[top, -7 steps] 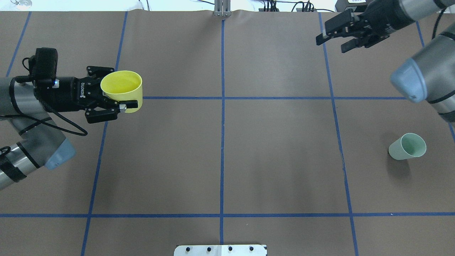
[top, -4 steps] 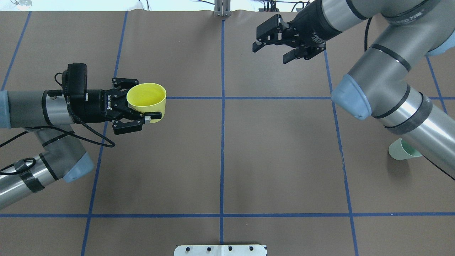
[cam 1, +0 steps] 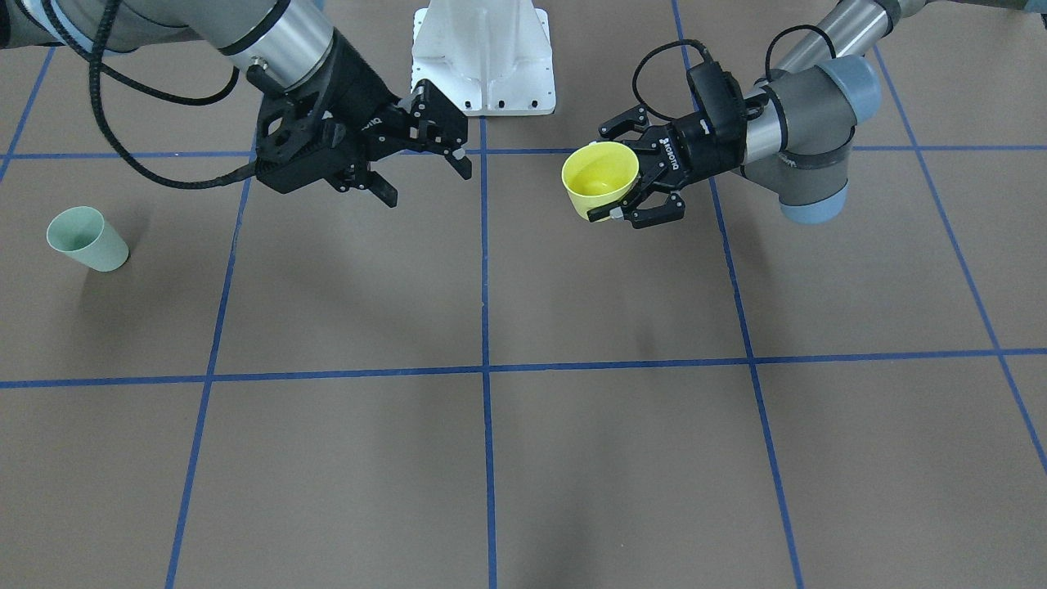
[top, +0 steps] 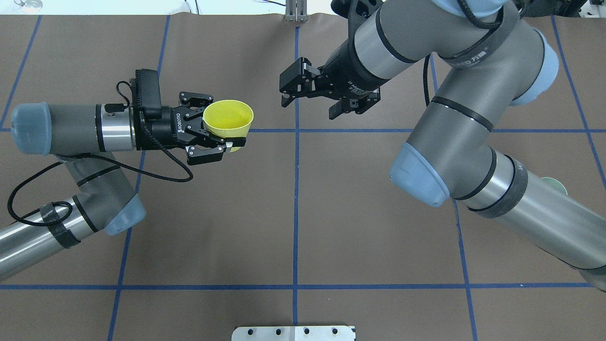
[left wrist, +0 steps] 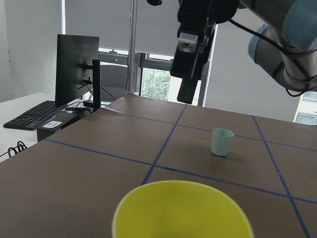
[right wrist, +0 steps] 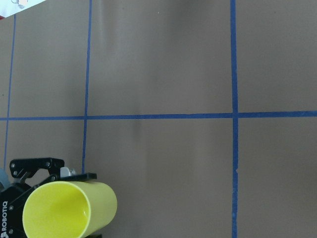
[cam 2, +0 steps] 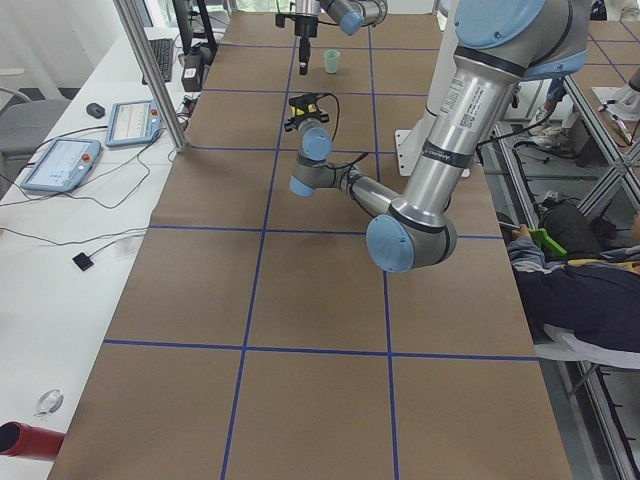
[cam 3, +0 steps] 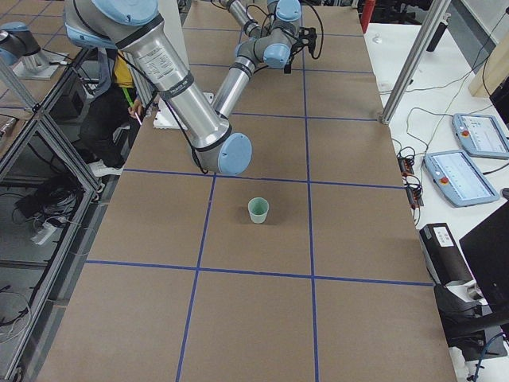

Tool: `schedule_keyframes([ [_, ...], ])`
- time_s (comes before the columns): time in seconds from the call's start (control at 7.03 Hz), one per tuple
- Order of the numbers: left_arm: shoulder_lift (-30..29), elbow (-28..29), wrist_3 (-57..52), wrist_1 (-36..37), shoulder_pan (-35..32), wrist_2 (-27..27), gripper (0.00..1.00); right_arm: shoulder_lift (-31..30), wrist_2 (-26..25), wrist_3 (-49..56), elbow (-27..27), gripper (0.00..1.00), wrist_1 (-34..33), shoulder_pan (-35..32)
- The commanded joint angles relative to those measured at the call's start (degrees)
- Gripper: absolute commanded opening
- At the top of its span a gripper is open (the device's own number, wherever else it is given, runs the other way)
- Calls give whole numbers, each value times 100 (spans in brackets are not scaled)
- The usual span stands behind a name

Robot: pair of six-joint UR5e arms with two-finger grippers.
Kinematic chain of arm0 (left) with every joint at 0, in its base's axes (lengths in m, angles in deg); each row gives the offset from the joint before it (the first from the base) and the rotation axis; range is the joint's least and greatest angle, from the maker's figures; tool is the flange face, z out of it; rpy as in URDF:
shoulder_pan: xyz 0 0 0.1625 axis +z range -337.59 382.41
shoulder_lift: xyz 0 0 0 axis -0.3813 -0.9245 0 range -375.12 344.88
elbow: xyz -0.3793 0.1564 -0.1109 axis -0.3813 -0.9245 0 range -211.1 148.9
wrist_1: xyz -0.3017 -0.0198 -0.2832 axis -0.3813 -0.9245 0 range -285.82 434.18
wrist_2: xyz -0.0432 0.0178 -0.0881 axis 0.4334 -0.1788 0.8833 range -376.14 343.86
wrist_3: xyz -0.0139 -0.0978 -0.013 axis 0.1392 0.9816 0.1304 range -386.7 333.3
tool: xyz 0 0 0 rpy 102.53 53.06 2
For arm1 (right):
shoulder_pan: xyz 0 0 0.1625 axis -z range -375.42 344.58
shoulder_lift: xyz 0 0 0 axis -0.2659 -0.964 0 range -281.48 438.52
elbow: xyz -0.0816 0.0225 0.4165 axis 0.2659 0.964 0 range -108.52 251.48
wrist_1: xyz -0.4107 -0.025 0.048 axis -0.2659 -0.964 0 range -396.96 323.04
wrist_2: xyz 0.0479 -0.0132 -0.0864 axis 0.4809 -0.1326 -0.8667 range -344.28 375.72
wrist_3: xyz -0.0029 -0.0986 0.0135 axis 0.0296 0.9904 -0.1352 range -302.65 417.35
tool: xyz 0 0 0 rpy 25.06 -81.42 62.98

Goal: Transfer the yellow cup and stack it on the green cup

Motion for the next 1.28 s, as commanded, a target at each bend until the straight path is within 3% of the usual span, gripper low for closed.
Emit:
schedule_keyframes([
  [0.0, 32, -10, -65, 94, 6, 27, 0, 289, -208, 9, 13, 100, -528, 374],
  [0.71, 23, -28, -995, -99, 269, -25, 0, 387, -104, 352, 110, 100, -652, 525],
  [1.14, 32, -133, -1006, -117, 436, -25, 0, 624, -138, 352, 391, 99, -653, 534],
])
